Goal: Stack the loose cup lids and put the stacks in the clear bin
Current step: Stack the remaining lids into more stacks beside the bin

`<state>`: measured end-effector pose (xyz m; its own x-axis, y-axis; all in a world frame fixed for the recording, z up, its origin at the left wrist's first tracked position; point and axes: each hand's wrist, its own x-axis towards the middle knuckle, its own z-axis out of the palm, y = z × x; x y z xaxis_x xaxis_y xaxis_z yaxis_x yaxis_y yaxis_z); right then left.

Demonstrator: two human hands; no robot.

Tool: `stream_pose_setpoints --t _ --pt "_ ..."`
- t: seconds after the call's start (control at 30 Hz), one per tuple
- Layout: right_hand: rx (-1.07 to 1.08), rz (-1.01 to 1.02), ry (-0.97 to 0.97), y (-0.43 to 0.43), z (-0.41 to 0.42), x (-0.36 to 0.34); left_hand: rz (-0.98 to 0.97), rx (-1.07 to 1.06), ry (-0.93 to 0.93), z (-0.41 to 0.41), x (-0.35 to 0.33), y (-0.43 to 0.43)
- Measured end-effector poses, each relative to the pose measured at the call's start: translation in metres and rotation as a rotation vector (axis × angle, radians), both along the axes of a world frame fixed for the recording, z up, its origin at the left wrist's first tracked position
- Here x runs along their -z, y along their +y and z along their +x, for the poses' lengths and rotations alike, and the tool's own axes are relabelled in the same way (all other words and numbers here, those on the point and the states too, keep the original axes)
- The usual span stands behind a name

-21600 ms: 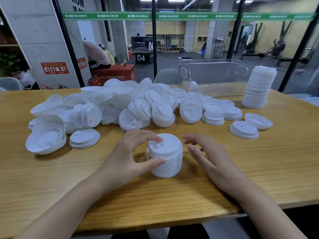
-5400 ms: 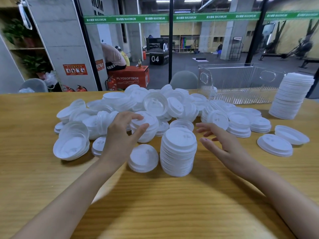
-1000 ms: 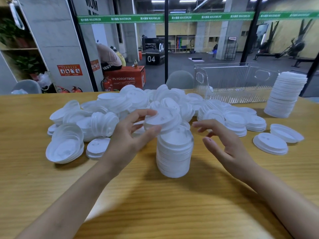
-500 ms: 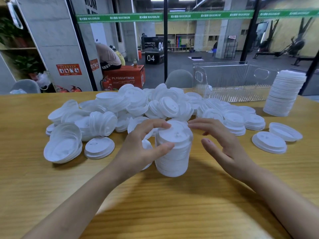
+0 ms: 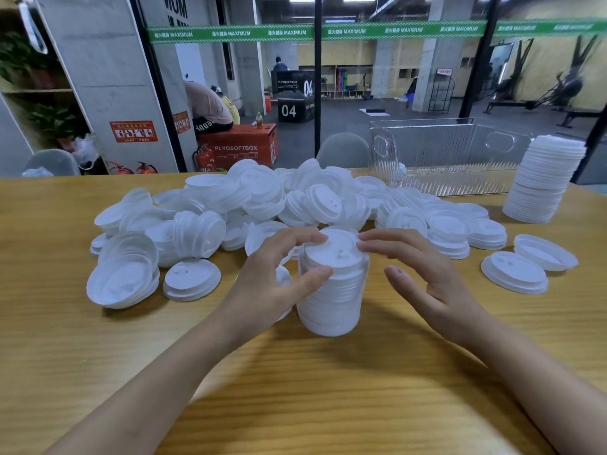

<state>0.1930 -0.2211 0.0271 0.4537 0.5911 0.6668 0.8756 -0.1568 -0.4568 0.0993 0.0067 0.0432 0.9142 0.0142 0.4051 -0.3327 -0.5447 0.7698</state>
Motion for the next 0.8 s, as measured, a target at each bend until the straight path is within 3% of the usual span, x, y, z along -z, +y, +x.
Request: stream_pose_setpoints --t 0.5,0.63,0.8 --pt "-0.035 0.011 0.031 -0.001 0.000 -0.001 0.042 -0.025 -0.008 -0.002 0.001 0.011" --pt "-0.038 0.023 0.039 -0.001 0.000 -0.002 0.168 -0.104 -0.051 -0.009 0.002 0.035" --pt "-0.035 0.025 0.041 0.000 0.000 -0.001 0.429 -0.185 0.024 -0.021 0.023 0.068"
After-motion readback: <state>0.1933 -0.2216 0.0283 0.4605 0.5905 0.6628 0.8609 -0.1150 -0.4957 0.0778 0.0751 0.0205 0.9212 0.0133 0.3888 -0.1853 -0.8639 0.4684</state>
